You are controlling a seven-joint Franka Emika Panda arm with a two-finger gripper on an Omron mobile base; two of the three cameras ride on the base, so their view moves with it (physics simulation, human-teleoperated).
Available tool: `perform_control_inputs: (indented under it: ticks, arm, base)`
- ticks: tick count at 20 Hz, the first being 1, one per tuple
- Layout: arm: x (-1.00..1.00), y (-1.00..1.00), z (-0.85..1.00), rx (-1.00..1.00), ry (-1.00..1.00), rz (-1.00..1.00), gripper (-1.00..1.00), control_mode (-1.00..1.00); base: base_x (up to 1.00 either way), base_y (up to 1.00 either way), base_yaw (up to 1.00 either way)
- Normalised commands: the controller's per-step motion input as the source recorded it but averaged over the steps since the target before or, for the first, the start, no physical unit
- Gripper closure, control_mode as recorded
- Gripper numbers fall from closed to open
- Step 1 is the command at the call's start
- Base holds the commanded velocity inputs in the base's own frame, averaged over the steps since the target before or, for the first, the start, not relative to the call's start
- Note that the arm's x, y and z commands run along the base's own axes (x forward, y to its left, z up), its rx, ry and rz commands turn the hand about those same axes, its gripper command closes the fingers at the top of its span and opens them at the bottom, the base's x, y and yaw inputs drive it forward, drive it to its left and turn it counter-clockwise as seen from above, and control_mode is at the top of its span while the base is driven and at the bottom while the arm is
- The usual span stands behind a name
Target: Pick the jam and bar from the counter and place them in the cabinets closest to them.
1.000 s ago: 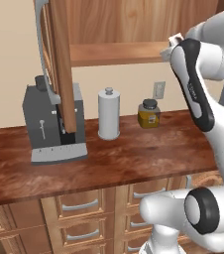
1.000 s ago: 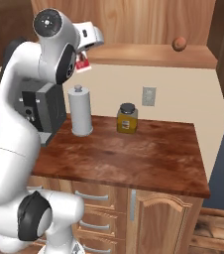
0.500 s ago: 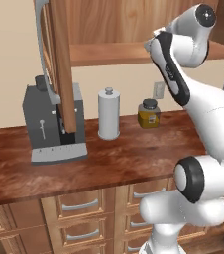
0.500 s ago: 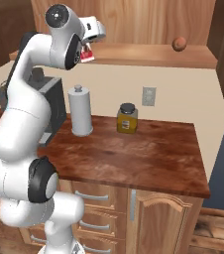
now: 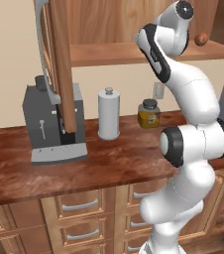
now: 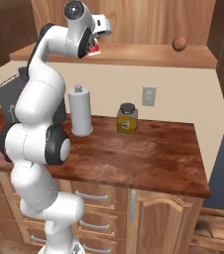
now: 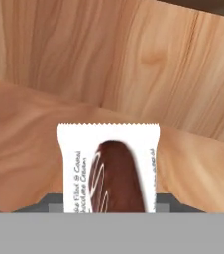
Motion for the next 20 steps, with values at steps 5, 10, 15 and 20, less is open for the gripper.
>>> perform_control_inputs:
  ticks: [5,10,15,20]
  arm:
    - [0.92,0.04,0.00,0.04,0.02,0.00,-1.00,-1.00]
    - [0.57,0.03,0.03,0.04,0.02,-0.01,-1.00,-1.00]
    - [-0.27,-0.04,0.05,0.03,0.03,-0.01,-1.00,-1.00]
    - [-0.89,-0.19,0.00,0.03,-0.02,0.00,-1.00,-1.00]
  base:
    - [0.00,0.00,0.00]
    - [0.00,0.00,0.00]
    - [0.00,0.00,0.00]
    - [0.00,0.00,0.00]
